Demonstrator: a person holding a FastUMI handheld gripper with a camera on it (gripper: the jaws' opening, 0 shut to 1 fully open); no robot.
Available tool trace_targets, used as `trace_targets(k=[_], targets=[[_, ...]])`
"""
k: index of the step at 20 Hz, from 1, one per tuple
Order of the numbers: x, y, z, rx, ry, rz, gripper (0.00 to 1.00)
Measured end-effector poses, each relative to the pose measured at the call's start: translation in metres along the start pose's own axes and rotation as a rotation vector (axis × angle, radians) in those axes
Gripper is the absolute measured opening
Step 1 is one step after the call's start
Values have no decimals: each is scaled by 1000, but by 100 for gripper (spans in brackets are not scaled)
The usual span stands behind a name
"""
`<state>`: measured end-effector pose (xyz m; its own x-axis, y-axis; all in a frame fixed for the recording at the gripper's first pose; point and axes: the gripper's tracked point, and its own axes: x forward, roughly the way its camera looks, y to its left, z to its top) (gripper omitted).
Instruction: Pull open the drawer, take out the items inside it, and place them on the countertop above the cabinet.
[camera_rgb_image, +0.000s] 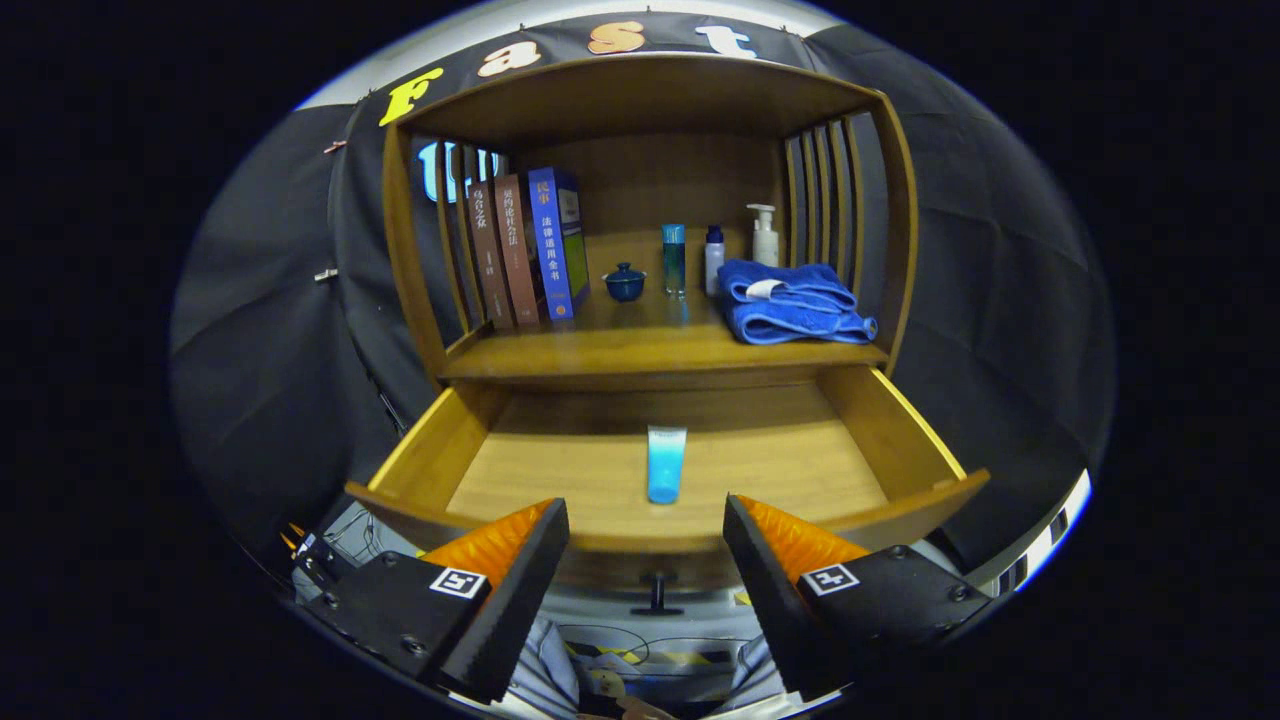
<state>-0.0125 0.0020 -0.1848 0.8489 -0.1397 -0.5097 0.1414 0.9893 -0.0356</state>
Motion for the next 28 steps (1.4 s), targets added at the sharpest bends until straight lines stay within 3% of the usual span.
trace_targets(k=[5, 11, 17, 25, 27, 28], targets=[[82, -5, 9, -48, 171, -15, 100], [153, -12, -22, -45, 413, -44, 100], [169, -24, -66, -18, 688, -75, 100], [174, -27, -88, -5, 860, -128, 100], [177, -23, -88, 0, 872, -110, 96], [179, -23, -87, -3, 873, -109, 87]])
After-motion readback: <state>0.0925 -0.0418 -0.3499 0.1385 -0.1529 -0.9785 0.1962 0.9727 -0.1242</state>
